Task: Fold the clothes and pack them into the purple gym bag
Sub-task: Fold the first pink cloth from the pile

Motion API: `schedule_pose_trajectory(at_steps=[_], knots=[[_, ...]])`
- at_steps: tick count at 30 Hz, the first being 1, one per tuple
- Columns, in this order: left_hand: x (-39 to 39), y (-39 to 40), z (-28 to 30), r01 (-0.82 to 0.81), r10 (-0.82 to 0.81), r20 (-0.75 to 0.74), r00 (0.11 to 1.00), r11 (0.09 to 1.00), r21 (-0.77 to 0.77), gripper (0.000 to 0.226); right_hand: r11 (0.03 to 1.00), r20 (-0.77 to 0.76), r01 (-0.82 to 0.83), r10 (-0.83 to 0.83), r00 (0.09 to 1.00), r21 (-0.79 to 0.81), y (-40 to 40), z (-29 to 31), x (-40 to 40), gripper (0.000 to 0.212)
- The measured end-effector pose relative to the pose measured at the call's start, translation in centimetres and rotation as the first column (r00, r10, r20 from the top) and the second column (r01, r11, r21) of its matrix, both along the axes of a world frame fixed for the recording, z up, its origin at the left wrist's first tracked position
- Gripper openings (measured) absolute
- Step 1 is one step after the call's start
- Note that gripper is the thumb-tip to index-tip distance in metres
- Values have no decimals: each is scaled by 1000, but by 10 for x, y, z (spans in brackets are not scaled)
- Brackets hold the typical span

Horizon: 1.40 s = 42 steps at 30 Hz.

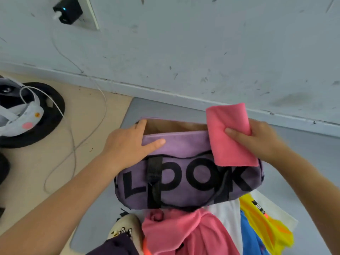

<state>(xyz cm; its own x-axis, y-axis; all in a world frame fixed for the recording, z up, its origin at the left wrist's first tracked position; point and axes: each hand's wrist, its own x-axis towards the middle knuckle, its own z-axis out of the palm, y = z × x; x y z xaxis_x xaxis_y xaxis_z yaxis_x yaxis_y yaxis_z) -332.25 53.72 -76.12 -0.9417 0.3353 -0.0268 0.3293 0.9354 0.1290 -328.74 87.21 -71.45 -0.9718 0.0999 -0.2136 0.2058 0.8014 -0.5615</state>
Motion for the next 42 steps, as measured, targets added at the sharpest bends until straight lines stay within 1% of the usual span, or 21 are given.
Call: schedule_pose_trajectory(at_steps=[2,4,7,8,10,13,15,17,20,22,24,25,27,29,31,34,37,38,39,41,42], knots=[[-1,-1,7,-4,9,-95,995,999,53,95,999,-76,19,-22,997,-38,1,12,-1,37],[-3,0,12,19,-10,-197,980,999,43,92,998,-122,-1,-6,992,-57,0,22,-4,40],[-15,1,6,24,-25,-166,986,1000,-9,92,997,-68,-39,34,997,-72,-2,24,-13,33],[-18,2,-1,26,-29,-118,993,999,-28,94,997,-8,-65,65,998,-37,-3,19,-16,27],[-21,4,-15,36,-37,-5,999,997,-65,96,981,192,-164,142,971,101,-4,6,-22,34],[-21,12,-30,39,-36,88,995,999,-27,91,905,522,-362,203,829,224,-9,-5,-27,39],[-24,15,-33,35,-43,109,993,997,69,86,856,581,-473,280,764,210,-15,-8,-30,29],[-27,16,-32,58,-76,103,992,984,171,83,868,529,-483,359,769,114,-27,-11,-35,26],[-20,11,-29,89,-106,78,991,977,194,83,909,472,-410,396,788,-78,-51,-21,-48,41],[-9,8,-25,106,-116,75,990,986,129,79,920,524,-385,366,769,-77,-58,-29,-62,45],[5,5,-23,146,-153,70,986,985,97,72,937,602,-347,302,739,-44,-59,-33,-78,37],[12,3,-23,184,-191,73,979,978,103,68,951,601,-304,269,752,-44,-60,-34,-85,34],[23,0,-24,257,-268,109,957,961,104,62,987,471,-107,151,869,-119,-64,-37,-98,29],[28,-3,-25,305,-313,138,940,949,80,63,957,203,133,-80,976,-258,-71,-42,-104,32],[28,-6,-24,305,-319,138,938,945,114,61,937,40,192,-188,981,-291,-84,-48,-104,48],[29,-8,-22,302,-326,169,930,941,155,61,888,28,253,-262,965,-384,-109,-68,-95,54],[37,-5,-27,354,-367,179,913,930,99,63,733,39,423,-478,878,-533,-133,-83,-85,48],[40,-5,-30,373,-379,173,909,925,69,63,737,40,427,-480,877,-524,-139,-89,-81,46],[42,-5,-33,377,-379,163,911,925,45,64,782,47,390,-423,905,-486,-143,-95,-77,47],[43,-10,-36,336,-334,148,931,942,11,67,899,130,241,-206,970,-366,-144,-108,-66,55],[41,-14,-37,299,-293,164,942,954,-14,71,943,195,161,-106,975,-291,-142,-114,-61,60]])
